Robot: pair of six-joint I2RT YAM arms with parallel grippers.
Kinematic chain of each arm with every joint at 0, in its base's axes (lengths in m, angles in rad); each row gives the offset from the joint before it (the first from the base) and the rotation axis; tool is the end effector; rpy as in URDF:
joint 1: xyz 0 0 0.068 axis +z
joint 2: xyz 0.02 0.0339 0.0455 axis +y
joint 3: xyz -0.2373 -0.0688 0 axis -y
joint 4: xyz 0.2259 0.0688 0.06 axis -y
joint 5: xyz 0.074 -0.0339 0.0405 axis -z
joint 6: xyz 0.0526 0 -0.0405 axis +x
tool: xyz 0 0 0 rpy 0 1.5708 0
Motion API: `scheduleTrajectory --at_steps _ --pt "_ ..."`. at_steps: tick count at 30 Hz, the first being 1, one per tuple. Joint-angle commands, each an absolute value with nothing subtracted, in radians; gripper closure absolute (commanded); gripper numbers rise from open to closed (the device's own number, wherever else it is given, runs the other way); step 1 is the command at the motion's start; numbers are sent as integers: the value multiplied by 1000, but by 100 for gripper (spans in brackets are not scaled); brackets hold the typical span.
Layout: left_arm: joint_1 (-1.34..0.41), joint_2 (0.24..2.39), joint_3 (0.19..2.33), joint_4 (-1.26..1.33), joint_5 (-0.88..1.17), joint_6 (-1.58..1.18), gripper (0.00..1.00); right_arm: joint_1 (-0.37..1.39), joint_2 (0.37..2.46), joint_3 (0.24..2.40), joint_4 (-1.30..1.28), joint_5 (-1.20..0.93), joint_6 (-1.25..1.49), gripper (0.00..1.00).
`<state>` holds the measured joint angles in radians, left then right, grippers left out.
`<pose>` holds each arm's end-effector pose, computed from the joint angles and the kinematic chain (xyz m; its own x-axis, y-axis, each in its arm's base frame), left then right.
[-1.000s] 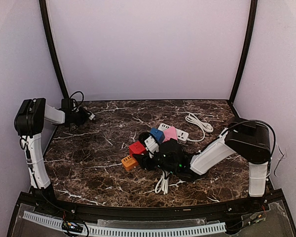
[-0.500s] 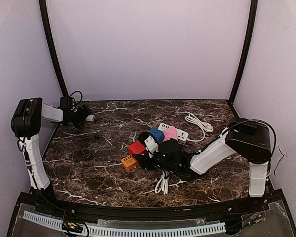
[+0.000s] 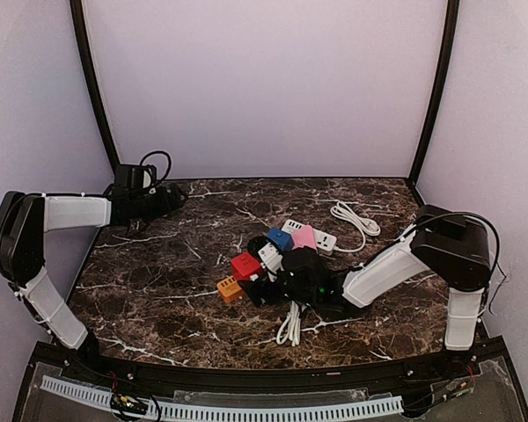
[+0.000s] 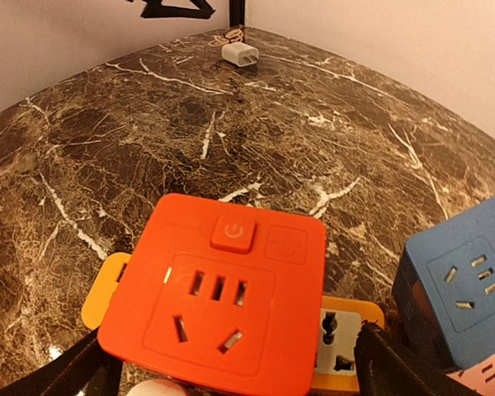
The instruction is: Pull the plug off the socket
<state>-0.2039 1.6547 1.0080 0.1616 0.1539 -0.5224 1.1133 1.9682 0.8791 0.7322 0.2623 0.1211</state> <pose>0.3585 -0.0824 0.2030 -0.5618 -0.3873 -0.7310 0.0607 0.8620 -0.5033 0.1830 0.3408 0.1163 -0.2449 -0.2333 -0.9411 -0.7350 0.6777 0.0233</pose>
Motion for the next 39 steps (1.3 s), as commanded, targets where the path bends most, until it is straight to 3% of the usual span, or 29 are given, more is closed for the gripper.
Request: scheduleTrajectory --at_steps 1,8,16,24,39 --pt "-290 1573 919 105 116 -443 1 1107 1890 892 686 255 119 1" --pt "-419 1464 801 104 121 -384 1 1108 1759 823 645 223 117 2" --pt "-572 1453 782 81 163 -241 7 1128 1750 770 571 128 111 22" --pt "-635 1424 729 168 277 -173 15 1154 1782 779 551 168 104 38" --pt "-683 1331 518 446 346 141 12 1171 1845 821 520 210 78 60"
